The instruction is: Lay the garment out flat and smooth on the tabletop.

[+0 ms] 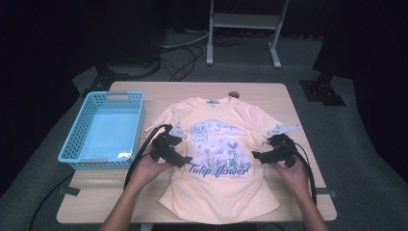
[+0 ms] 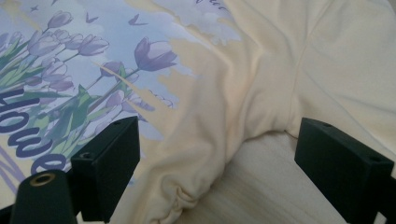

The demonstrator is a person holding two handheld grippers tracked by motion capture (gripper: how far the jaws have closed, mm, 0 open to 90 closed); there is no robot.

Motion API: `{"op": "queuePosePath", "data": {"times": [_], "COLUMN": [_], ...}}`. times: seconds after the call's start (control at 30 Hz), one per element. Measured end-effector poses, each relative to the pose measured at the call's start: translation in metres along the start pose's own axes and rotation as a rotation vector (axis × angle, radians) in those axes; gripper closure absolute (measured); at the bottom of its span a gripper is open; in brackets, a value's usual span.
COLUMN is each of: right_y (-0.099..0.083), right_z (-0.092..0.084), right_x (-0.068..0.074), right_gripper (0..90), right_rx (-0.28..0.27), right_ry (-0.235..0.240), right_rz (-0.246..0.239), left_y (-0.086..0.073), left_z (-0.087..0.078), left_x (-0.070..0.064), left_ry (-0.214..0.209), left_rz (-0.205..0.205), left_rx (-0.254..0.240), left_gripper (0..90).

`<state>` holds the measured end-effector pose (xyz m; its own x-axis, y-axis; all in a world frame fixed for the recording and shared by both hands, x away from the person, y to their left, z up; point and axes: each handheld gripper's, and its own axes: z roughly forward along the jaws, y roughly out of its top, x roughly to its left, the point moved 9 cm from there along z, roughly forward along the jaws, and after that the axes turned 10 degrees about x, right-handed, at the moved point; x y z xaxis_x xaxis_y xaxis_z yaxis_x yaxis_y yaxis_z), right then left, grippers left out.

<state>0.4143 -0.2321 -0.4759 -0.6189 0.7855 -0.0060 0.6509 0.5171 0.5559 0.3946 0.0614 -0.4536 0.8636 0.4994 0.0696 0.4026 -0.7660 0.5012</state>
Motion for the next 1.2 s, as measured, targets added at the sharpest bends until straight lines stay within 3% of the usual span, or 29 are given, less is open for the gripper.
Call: {"op": "queuePosePath", "data": {"times": [0.13, 0.2, 0.37, 0.53, 1.2], "right_y": [-0.007, -0.01, -0.018, -0.026, -0.056], "right_z": [-0.005, -0.007, -0.013, -0.018, -0.028], "right_x": [-0.001, -0.002, -0.002, -0.003, 0.004], "right_gripper": [13.5, 13.5, 13.5, 11.3, 11.2], "right_rx": [-0.008, -0.014, -0.025, -0.03, -0.061], "right_ry": [-0.006, 0.0, -0.007, -0.005, -0.01], "right_rz": [0.008, 0.014, 0.01, 0.021, 0.022], "left_y": [-0.004, -0.006, -0.01, -0.016, -0.046], "left_z": [-0.004, -0.005, -0.012, -0.015, -0.036], "left_x": [-0.004, -0.005, -0.006, -0.008, -0.02], "left_ry": [0.001, -0.02, -0.022, -0.019, -0.023], "left_rz": [-0.012, -0.034, -0.071, -0.096, -0.152], "left_rx": [-0.014, -0.016, -0.069, -0.085, -0.203], "left_gripper": [18.4, 17.8, 14.5, 10.8, 10.2]}}
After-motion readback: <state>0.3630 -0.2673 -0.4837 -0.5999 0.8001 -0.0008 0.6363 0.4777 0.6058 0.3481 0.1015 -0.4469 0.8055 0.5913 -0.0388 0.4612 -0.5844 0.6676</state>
